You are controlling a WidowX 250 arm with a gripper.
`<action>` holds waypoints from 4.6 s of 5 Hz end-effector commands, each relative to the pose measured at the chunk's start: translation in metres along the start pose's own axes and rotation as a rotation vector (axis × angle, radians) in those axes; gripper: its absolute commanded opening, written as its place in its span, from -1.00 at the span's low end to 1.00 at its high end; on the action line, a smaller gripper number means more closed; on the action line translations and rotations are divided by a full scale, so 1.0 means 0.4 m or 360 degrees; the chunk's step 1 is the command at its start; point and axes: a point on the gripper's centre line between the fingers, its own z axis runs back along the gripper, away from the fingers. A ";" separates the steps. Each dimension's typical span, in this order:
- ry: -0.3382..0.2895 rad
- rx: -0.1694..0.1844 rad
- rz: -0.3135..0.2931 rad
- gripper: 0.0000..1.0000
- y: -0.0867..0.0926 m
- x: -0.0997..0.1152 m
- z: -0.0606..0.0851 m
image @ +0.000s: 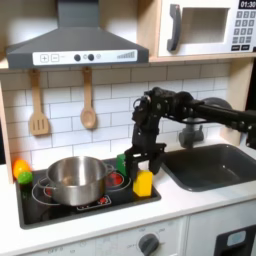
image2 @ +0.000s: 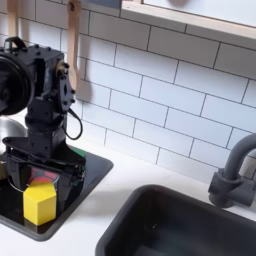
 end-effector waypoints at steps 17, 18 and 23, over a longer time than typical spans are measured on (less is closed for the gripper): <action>-0.0088 -0.0111 0.0267 -1.00 0.130 0.117 0.100; -0.0103 -0.0108 0.0299 -1.00 0.144 0.130 0.108; -0.0090 -0.0047 0.0444 -1.00 0.228 0.214 0.063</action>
